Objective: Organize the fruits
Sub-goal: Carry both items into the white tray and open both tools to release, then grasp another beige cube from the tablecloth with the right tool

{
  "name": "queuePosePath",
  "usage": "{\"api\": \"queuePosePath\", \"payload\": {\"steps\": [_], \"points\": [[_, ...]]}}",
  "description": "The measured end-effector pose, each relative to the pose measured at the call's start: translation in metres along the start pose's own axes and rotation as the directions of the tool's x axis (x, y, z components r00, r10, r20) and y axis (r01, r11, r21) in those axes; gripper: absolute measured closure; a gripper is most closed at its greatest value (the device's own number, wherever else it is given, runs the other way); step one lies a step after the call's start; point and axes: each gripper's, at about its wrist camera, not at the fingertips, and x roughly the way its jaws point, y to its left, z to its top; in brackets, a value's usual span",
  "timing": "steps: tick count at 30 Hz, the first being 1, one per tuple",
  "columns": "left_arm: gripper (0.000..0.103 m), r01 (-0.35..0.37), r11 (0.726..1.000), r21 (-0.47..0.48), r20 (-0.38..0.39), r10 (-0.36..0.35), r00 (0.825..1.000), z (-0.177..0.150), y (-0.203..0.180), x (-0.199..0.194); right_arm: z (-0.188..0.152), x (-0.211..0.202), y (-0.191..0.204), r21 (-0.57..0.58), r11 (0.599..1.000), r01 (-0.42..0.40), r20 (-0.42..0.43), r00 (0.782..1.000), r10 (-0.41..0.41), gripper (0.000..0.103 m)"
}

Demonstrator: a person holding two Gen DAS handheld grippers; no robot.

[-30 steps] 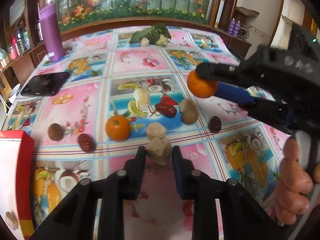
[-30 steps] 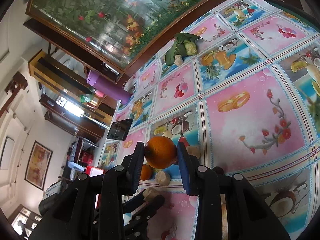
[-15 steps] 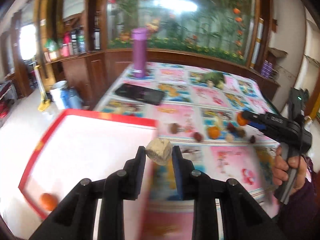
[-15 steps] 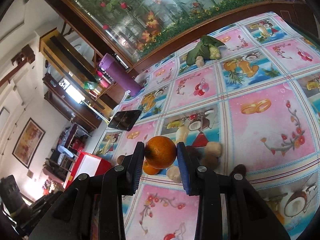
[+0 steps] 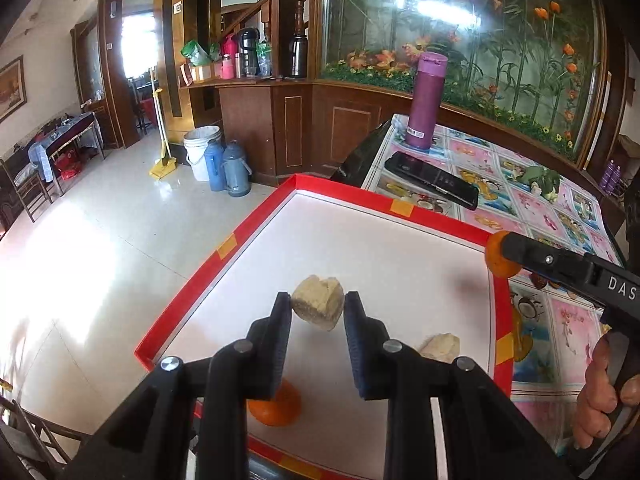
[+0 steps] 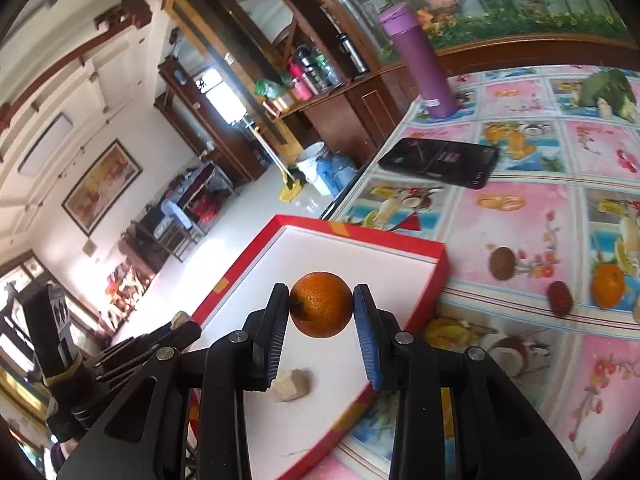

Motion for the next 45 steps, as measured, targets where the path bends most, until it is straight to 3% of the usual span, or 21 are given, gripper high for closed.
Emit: {"api": "queuePosePath", "payload": {"steps": [11, 28, 34, 38, 45], "points": [[0.074, -0.020, 0.999, -0.032, -0.033, 0.019, 0.999, -0.003, 0.032, 0.014, -0.010, 0.054, 0.027, -0.043, 0.997, 0.060, -0.130, 0.989, -0.065, 0.071], [0.073, -0.022, 0.998, -0.067, -0.116, 0.014, 0.993, -0.016, 0.053, 0.024, -0.020, 0.070, 0.032, -0.030, 0.998, 0.059, -0.206, 0.976, -0.064, 0.069], [0.043, -0.061, 0.996, -0.064, -0.096, 0.055, 0.994, -0.014, 0.052, 0.013, -0.016, 0.050, 0.023, 0.035, 0.999, -0.001, -0.146, 0.989, 0.006, 0.059], [0.035, -0.064, 0.996, -0.059, -0.066, 0.060, 0.996, -0.011, 0.047, 0.000, -0.013, 0.028, 0.012, 0.051, 0.999, -0.009, -0.091, 0.996, 0.014, 0.058], [0.025, -0.011, 1.000, -0.019, -0.049, 0.010, 0.999, -0.010, 0.016, -0.013, -0.015, -0.021, -0.028, 0.109, 0.994, 0.028, -0.018, 0.999, -0.026, 0.058]]}}
